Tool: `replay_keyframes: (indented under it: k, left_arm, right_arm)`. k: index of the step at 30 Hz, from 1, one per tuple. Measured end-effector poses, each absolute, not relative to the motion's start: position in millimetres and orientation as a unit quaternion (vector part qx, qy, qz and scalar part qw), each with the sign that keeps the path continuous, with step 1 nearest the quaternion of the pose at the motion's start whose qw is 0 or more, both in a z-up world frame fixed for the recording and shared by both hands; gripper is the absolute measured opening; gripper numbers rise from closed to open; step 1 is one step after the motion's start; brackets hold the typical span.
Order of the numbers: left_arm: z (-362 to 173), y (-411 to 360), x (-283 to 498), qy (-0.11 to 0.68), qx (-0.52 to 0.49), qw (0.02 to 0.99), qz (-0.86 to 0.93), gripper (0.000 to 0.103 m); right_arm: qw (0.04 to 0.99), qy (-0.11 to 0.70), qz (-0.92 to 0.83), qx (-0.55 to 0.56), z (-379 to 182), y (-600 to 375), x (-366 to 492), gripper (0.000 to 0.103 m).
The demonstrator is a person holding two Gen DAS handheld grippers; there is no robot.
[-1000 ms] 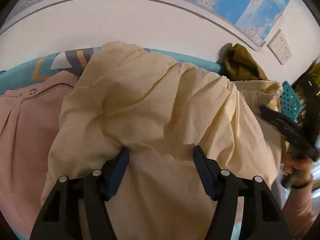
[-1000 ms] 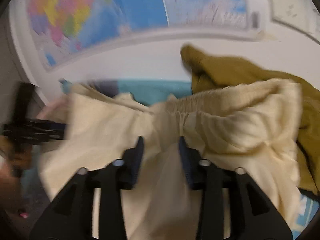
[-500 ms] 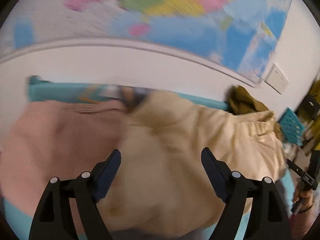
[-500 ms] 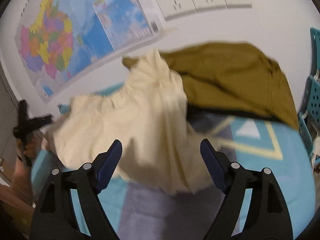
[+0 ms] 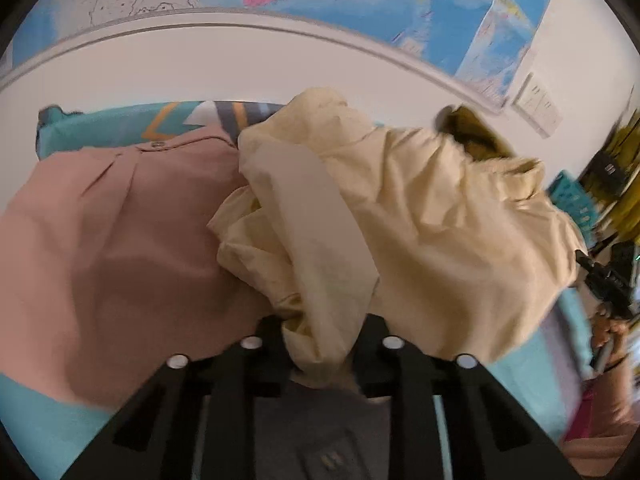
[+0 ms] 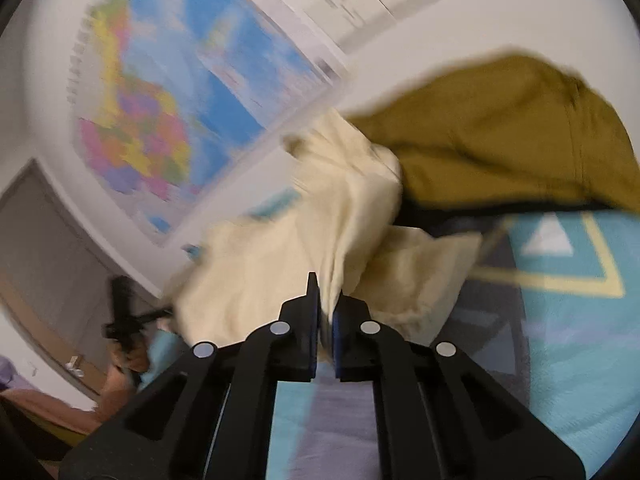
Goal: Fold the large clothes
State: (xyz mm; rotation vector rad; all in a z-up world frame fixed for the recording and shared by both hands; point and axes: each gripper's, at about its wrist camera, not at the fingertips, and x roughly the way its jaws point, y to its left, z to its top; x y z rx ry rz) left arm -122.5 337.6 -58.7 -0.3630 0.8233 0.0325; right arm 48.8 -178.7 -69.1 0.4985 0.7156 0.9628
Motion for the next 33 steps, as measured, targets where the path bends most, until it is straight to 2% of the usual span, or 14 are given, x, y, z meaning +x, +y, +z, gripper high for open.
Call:
replay_keyframes:
  k: [4,6,8,10,11,13,14,15,18,20,25,31,32,33]
  left_arm:
    - [-46,340,-162,0.394,-0.249,0.884,-0.029,0.015]
    - [-55,340,-178,0.396,-0.269,0.877,-0.038,0.015]
    - [-78,339,-189,0.404,-0.308,0.86,-0.051,0.017]
    - [-98,333,-195,0.427,-0.293,0.855,-0.032,0.021]
    - [-103,330,-193,0.438,-0.288,0.851,-0.02,0.032]
    - [-103,330,-195,0.441,-0.278,0.853,-0.007,0.039]
    - [-97,329,-196,0.442,-0.264,0.857,0.001,0.045]
    - [-90,325,-197,0.444,-0.244,0.862,0.017,0.049]
    - [-57,309,-206,0.422,-0.155,0.891,0.063,0.05]
    - [-32,298,-211,0.386,-0.116,0.912,0.068,0.06]
    - [0,274,-191,0.342,-0.099,0.934,0.003,0.065]
    - [-40,219,-122,0.421,-0.071,0.902,-0.06,0.065]
    - [-50,215,-113,0.435,-0.073,0.895,-0.066,0.065]
    - [-56,214,-107,0.444,-0.074,0.89,-0.069,0.065]
  right_arm:
    - [0.816,0.271,0.456,0.231,-15,-223,15,0.004]
    - [0.822,0.262,0.449,0.231,-12,-243,8,0.004]
    - [0.814,0.296,0.44,0.239,-33,-255,11,0.004]
    - [0.803,0.355,0.423,0.224,-68,-252,17,0.005]
    - [0.788,0.395,0.414,0.227,-94,-251,21,0.007]
    - [0.785,0.42,0.391,0.234,-118,-256,22,0.014]
    - [0.785,0.421,0.385,0.241,-122,-260,21,0.021]
    - [0.789,0.421,0.377,0.244,-122,-263,19,0.03]
    - [0.826,0.387,0.344,0.224,-97,-272,9,0.045]
    - [0.853,0.365,0.317,0.196,-75,-270,3,0.056]
    - [0.848,0.34,0.385,0.134,-45,-210,1,0.062]
    - [0.812,0.397,0.426,0.042,-65,-100,19,0.072]
    - [0.812,0.404,0.421,0.022,-72,-86,23,0.071]
    - [0.815,0.408,0.412,0.002,-78,-76,26,0.061]
